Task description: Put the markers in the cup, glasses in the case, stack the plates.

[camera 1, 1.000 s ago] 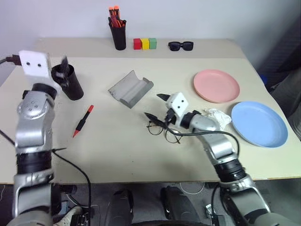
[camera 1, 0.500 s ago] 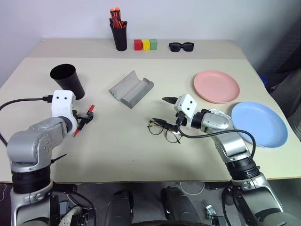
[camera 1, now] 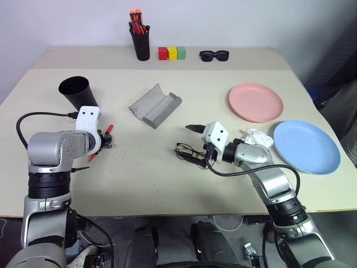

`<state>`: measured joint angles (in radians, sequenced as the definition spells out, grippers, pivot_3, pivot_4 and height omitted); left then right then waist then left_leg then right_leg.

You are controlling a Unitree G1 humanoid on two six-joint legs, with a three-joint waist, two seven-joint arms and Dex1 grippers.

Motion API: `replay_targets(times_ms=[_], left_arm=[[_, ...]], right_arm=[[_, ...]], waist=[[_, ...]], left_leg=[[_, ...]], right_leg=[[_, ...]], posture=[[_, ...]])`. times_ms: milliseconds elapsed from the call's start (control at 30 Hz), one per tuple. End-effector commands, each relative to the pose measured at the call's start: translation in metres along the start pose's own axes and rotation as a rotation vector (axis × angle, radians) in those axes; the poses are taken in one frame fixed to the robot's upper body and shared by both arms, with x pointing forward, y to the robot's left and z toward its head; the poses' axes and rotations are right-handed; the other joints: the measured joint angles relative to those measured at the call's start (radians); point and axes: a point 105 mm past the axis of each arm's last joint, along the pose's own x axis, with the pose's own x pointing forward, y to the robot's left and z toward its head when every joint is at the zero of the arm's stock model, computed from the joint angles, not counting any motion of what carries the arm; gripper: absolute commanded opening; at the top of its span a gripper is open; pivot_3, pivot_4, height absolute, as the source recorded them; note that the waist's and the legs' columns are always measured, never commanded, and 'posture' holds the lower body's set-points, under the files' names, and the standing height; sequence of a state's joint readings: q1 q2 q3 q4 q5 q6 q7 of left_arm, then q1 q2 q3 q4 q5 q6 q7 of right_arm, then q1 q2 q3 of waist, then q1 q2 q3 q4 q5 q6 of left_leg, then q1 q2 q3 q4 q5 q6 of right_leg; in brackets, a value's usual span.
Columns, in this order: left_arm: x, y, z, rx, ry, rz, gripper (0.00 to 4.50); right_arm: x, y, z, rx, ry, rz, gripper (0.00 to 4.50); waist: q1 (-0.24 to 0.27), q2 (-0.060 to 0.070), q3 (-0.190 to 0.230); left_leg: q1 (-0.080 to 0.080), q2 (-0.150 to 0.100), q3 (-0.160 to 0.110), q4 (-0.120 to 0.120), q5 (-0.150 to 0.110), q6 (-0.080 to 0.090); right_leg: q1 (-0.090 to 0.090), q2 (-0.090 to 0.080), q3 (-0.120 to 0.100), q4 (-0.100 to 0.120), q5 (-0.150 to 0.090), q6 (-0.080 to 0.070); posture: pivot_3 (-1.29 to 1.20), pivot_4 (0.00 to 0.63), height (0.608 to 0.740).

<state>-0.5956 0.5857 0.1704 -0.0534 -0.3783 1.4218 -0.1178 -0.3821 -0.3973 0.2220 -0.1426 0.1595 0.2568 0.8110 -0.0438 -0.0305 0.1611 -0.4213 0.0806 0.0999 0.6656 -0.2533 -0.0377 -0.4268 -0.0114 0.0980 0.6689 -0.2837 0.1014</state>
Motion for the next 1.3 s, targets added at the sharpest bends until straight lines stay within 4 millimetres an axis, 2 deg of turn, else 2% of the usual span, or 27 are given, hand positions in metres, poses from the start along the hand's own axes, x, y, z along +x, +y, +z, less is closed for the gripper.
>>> replay_targets(times_ms=[33, 100, 167, 267, 333, 500, 600, 733, 867, 1267, 1300], left_arm=[[-0.002, 0.004, 0.015, 0.011, -0.119, 0.028, 0.06], [-0.013, -0.002, 0.041, 0.016, -0.307, -0.011, 0.06], [-0.032, -0.001, 0.071, 0.083, -0.54, 0.029, 0.06], [-0.05, 0.003, 0.096, 0.042, -0.718, 0.053, 0.06], [-0.067, 0.01, 0.12, 0.022, -0.869, 0.119, 0.06], [-0.095, 0.037, 0.163, 0.017, -1.119, 0.416, 0.06], [-0.098, 0.043, 0.18, 0.004, -1.203, 0.456, 0.06], [-0.092, 0.056, 0.186, 0.0, -1.236, 0.545, 0.06], [-0.076, 0.065, 0.182, -0.005, -1.221, 0.582, 0.06], [-0.047, 0.064, 0.167, -0.048, -1.2, 0.526, 0.06], [-0.046, 0.064, 0.166, -0.051, -1.197, 0.528, 0.44]], right_arm=[[-0.001, 0.0, 0.012, -0.026, -0.039, -0.002, 4.5], [0.001, -0.002, 0.011, -0.027, -0.04, -0.014, 4.5], [0.004, -0.005, 0.012, -0.029, -0.049, -0.038, 4.5], [0.012, -0.013, 0.016, -0.038, -0.066, -0.098, 4.5], [0.021, -0.024, 0.021, -0.059, -0.084, -0.182, 4.5], [0.046, -0.038, 0.036, -0.056, -0.132, -0.338, 4.5], [0.06, -0.036, 0.047, -0.035, -0.182, -0.364, 4.5], [0.068, -0.03, 0.054, -0.016, -0.216, -0.359, 4.5], [0.068, -0.028, 0.053, -0.007, -0.222, -0.363, 4.5], [0.061, -0.031, 0.046, 0.01, -0.209, -0.368, 4.5], [0.062, -0.031, 0.047, 0.012, -0.211, -0.366, 4.5]], waist=[[0.001, 0.0, 0.0], [0.003, 0.0, 0.0], [0.005, -0.001, 0.001], [0.007, -0.002, 0.001], [0.008, -0.002, 0.001], [0.006, -0.002, 0.001], [0.006, -0.002, 0.001], [0.006, -0.002, 0.001], [0.005, -0.002, 0.001], [0.005, -0.002, 0.001], [0.005, -0.002, 0.001]], left_leg=[[0.0, 0.0, 0.0, 0.0, 0.0, 0.0], [0.0, 0.0, 0.0, 0.0, 0.0, 0.0], [-0.001, 0.0, 0.0, 0.0, 0.0, 0.0], [-0.003, 0.0, 0.0, 0.0, 0.0, 0.0], [-0.003, 0.0, 0.0, 0.0, 0.0, 0.0], [-0.003, 0.0, 0.001, 0.0, 0.0, 0.0], [-0.003, 0.0, 0.001, 0.0, 0.0, 0.0], [-0.004, 0.0, 0.002, 0.0, 0.0, 0.0], [-0.004, 0.0, 0.002, 0.0, 0.0, 0.0], [-0.004, 0.0, 0.002, 0.0, 0.0, 0.0], [-0.004, 0.0, 0.002, 0.0, 0.0, 0.0]], right_leg=[[0.0, 0.0, 0.0, 0.0, 0.0, 0.0], [0.0, 0.0, 0.0, 0.0, 0.0, 0.0], [0.0, -0.001, 0.0, -0.001, 0.0, 0.0], [-0.001, -0.001, 0.0, -0.001, 0.0, 0.0], [-0.001, -0.001, 0.0, -0.001, 0.0, 0.0], [-0.001, 0.0, 0.0, -0.001, 0.0, 0.0], [-0.002, 0.0, 0.0, -0.001, 0.0, 0.0], [-0.002, -0.001, 0.0, -0.002, 0.0, 0.0], [-0.002, -0.001, 0.0, -0.002, 0.0, 0.0], [-0.003, 0.0, -0.001, -0.002, 0.0, 0.0], [-0.003, 0.0, -0.001, -0.002, 0.0, 0.0]], posture=[[0.0, 0.15, 0.722], [0.0, 0.15, 0.722], [0.0, 0.15, 0.722], [0.0, 0.15, 0.722], [0.0, 0.15, 0.722], [0.0, 0.15, 0.722], [0.0, 0.15, 0.722], [0.0, 0.15, 0.722], [0.0, 0.15, 0.722], [0.0, 0.15, 0.722], [0.0, 0.15, 0.722]])
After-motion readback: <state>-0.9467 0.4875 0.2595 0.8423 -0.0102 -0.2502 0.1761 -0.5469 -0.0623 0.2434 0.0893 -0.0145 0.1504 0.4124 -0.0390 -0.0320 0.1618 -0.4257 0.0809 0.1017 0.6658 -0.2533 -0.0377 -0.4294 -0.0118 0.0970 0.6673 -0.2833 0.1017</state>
